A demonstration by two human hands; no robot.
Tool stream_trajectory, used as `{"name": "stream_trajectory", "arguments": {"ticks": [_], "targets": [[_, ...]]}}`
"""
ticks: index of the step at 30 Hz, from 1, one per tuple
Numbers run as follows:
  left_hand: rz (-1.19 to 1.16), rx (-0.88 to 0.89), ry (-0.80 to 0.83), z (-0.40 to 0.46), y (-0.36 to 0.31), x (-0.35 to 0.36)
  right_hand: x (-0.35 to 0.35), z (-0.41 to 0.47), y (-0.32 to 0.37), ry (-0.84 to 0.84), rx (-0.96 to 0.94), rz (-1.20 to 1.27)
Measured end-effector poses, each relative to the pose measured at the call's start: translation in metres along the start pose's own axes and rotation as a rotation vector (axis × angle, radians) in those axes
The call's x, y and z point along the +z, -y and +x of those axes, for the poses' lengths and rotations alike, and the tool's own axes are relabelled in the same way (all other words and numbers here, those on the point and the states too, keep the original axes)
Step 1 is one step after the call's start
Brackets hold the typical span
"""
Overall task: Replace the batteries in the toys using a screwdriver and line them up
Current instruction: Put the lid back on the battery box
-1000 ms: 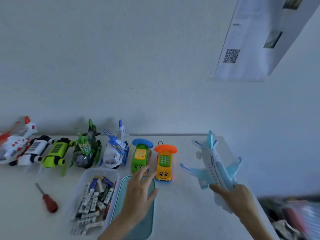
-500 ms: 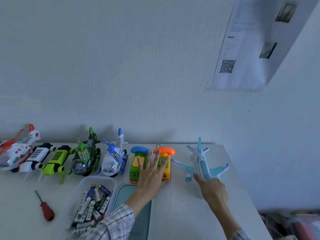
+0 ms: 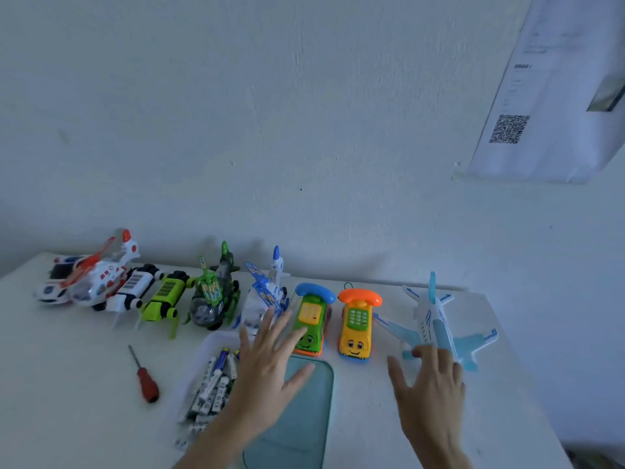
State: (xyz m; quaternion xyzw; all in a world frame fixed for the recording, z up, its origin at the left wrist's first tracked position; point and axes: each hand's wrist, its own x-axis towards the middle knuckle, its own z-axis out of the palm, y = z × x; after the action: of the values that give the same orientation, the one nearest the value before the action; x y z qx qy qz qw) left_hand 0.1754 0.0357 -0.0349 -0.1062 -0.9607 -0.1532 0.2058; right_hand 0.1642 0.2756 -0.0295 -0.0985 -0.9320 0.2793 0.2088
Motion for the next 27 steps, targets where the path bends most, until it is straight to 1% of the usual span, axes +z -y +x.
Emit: {"name": "stream_trajectory", "arguments": {"ticks": [2,4,5,7,9,10,11,14,16,17,18,21,23,25,27], "targets": [[-0.088,-0.079,-0.069,-0.016,0.019,-0.015,0.022,-0.024,0.011,0.16,-0.126,0.119],[-0.128,-0.177,-0.146,-0.03,0.039,-0.026,0.041,-0.04,0.021,0.366,-0.172,0.153],[-0.146,-0.249,-0.174,-0.039,0.051,-0.031,0.052,-0.046,0.023,0.433,-0.188,0.138],[-0.163,-0.388,-0.195,-0.054,0.073,-0.039,0.066,-0.053,0.029,0.481,-0.194,0.117],[-0.14,-0.515,-0.205,-0.069,0.098,-0.043,0.078,-0.062,0.027,0.405,-0.202,0.118],[-0.139,-0.602,-0.198,-0.078,0.113,-0.043,0.085,-0.066,0.024,0.319,-0.252,0.086],[-0.138,-0.689,-0.166,-0.085,0.126,-0.043,0.089,-0.069,0.02,0.281,-0.294,0.036],[-0.103,-0.872,0.085,-0.102,0.155,-0.039,0.091,-0.076,0.016,0.163,-0.33,-0.103],[-0.039,-0.901,0.229,-0.108,0.164,-0.037,0.092,-0.081,0.016,0.127,-0.289,-0.183],[0.0,-0.877,0.264,-0.109,0.166,-0.037,0.092,-0.081,0.017,0.124,-0.272,-0.209],[0.04,-0.827,0.274,-0.111,0.168,-0.037,0.092,-0.082,0.018,0.115,-0.254,-0.22],[0.126,-0.699,0.182,-0.113,0.169,-0.04,0.093,-0.082,0.019,0.088,-0.238,-0.21],[0.097,-0.727,0.15,-0.112,0.167,-0.044,0.094,-0.083,0.018,0.075,-0.231,-0.208],[-0.035,-0.799,0.125,-0.11,0.166,-0.048,0.094,-0.084,0.021,0.065,-0.22,-0.195],[-0.146,-0.83,0.067,-0.11,0.164,-0.05,0.093,-0.082,0.021,0.058,-0.217,-0.185]]}}
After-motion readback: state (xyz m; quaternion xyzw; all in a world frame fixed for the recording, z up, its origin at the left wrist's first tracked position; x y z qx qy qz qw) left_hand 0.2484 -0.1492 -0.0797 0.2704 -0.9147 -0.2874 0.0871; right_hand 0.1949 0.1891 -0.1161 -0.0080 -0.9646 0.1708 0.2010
